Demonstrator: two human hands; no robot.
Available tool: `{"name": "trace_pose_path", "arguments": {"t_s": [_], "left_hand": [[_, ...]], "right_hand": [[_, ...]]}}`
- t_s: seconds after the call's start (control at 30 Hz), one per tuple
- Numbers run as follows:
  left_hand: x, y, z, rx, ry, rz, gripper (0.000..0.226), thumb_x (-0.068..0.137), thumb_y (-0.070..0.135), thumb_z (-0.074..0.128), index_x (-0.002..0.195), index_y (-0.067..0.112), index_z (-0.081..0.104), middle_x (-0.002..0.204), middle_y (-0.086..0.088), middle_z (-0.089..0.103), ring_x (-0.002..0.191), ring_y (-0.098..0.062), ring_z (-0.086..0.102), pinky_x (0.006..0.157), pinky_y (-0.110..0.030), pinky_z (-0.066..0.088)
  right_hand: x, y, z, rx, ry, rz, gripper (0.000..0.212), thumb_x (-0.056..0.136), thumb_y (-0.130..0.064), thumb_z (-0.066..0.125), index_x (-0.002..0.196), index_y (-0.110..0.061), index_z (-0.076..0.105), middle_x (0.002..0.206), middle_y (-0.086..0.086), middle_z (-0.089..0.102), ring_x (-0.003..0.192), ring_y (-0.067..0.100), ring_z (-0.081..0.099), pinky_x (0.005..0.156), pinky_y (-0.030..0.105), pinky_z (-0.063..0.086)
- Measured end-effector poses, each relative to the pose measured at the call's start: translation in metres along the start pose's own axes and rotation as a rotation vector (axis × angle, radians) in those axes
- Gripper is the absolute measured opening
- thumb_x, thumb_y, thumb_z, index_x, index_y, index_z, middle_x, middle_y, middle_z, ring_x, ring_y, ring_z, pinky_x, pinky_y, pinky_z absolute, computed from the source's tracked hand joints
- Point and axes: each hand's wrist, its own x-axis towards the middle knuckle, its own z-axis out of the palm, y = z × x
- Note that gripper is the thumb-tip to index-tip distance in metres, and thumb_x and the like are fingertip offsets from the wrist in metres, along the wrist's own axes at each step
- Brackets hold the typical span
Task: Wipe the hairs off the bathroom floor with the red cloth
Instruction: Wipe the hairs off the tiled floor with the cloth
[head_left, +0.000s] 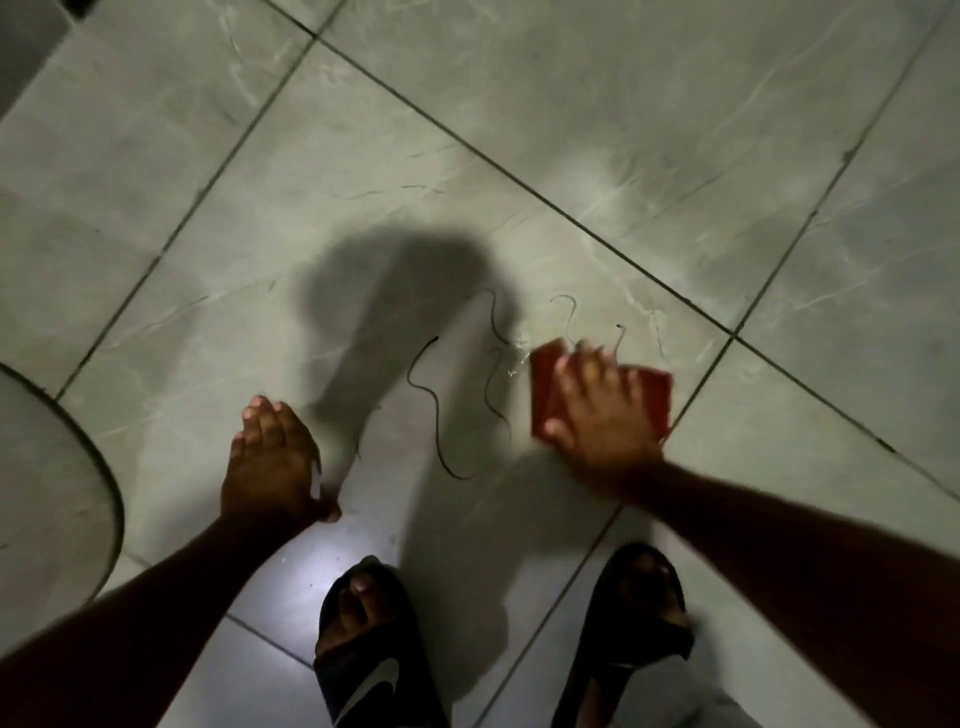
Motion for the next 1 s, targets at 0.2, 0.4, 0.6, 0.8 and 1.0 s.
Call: {"name": "trace_pose_path", "arguments": {"t_s": [0.2, 0.4, 0.6, 0.8, 1.0], "left_hand": [[0.004, -0.009, 0.008, -0.002, 0.003, 0.034, 0.145, 0.054, 0.059, 0.080, 0.144, -0.004, -0.015, 0.154, -0.031, -0.017, 0.145, -0.043, -0.012, 0.121, -0.047, 0.006], [0.002, -0.008, 0.004, -0.051, 0.010, 0.025, 0.148, 0.053, 0.057, 0.081, 0.144, -0.001, -0.020, 0.155, -0.029, -0.021, 0.145, -0.041, -0.013, 0.122, -0.047, 0.005], [0.008, -0.011, 0.012, -0.060, 0.021, 0.025, 0.151, 0.052, 0.058, 0.082, 0.142, -0.001, -0.025, 0.154, -0.029, -0.022, 0.145, -0.042, -0.015, 0.120, -0.045, 0.001], [0.005, -0.013, 0.007, -0.088, 0.012, 0.041, 0.149, 0.053, 0.058, 0.081, 0.142, -0.002, -0.023, 0.154, -0.029, -0.023, 0.145, -0.041, -0.016, 0.121, -0.046, 0.000], [0.004, -0.016, 0.010, -0.104, 0.047, 0.060, 0.150, 0.051, 0.059, 0.082, 0.144, -0.002, -0.019, 0.155, -0.028, -0.020, 0.146, -0.041, -0.013, 0.122, -0.047, 0.004]], "right_hand": [[0.106, 0.004, -0.018, 0.097, 0.313, 0.596, 0.070, 0.097, -0.052, 0.026, 0.153, -0.014, 0.008, 0.159, 0.025, 0.015, 0.144, 0.045, 0.017, 0.111, 0.065, 0.024], [-0.057, -0.068, 0.034, 0.028, 0.048, -0.216, 0.078, 0.087, -0.045, 0.053, 0.153, -0.021, 0.019, 0.161, 0.015, 0.010, 0.145, 0.042, 0.021, 0.109, 0.065, 0.027], [0.168, -0.041, -0.034, 0.139, 0.216, 0.199, 0.073, 0.091, -0.052, 0.034, 0.153, -0.020, 0.014, 0.160, 0.024, 0.016, 0.145, 0.045, 0.015, 0.112, 0.064, 0.017], [0.054, -0.148, 0.020, 0.080, 0.086, -0.389, 0.074, 0.086, -0.045, 0.053, 0.150, -0.020, 0.028, 0.158, 0.019, 0.027, 0.145, 0.042, 0.019, 0.111, 0.064, 0.022], [0.101, -0.103, -0.010, -0.209, -0.097, -1.240, 0.067, 0.090, -0.053, 0.051, 0.148, -0.026, 0.035, 0.155, 0.012, 0.037, 0.140, 0.037, 0.035, 0.111, 0.056, 0.031]]}}
